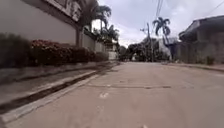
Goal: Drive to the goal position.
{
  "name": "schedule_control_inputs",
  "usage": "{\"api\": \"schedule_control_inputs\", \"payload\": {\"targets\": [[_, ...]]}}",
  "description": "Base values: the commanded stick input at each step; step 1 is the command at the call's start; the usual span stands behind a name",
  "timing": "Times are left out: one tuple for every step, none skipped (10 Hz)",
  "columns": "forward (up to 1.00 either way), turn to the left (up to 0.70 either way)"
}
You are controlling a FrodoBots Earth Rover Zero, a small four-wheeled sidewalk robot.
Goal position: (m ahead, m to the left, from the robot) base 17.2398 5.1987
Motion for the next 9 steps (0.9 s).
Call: {"api": "schedule_control_inputs", "payload": {"targets": [[1.0, 0.0], [1.0, 0.0], [1.0, 0.0], [1.0, 0.0], [1.0, 0.0], [1.0, 0.0], [1.0, 0.0], [1.0, 0.0], [1.0, 0.0]]}}
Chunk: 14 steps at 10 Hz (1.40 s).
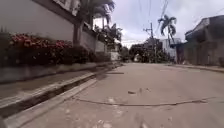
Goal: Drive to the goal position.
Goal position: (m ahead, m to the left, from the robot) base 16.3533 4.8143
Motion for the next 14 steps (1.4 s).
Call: {"api": "schedule_control_inputs", "payload": {"targets": [[1.0, 0.0], [1.0, 0.0], [1.0, 0.0], [1.0, 0.0], [1.0, 0.0], [1.0, -0.14], [1.0, -0.3], [1.0, -0.37], [1.0, -0.35], [1.0, -0.34], [1.0, -0.34], [1.0, -0.19], [1.0, 0.0], [1.0, 0.0]]}}
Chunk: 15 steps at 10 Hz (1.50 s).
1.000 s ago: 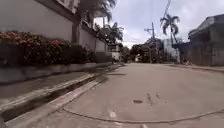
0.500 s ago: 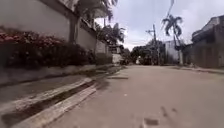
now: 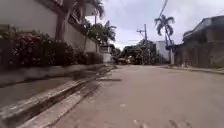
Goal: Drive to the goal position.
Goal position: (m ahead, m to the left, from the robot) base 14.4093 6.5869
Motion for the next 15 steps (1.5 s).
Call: {"api": "schedule_control_inputs", "payload": {"targets": [[1.0, 0.0], [1.0, 0.0], [1.0, 0.0], [1.0, 0.0], [1.0, 0.0], [1.0, 0.0], [1.0, -0.01], [1.0, -0.03], [1.0, -0.4], [1.0, -0.4], [1.0, -0.39], [1.0, -0.38], [1.0, -0.38], [1.0, -0.34], [1.0, -0.15]]}}
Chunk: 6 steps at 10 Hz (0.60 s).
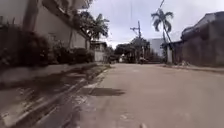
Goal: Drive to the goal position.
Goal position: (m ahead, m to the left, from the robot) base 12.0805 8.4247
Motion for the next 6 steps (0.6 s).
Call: {"api": "schedule_control_inputs", "payload": {"targets": [[1.0, 0.0], [1.0, 0.0], [1.0, 0.0], [1.0, 0.0], [1.0, 0.0], [1.0, 0.0]]}}
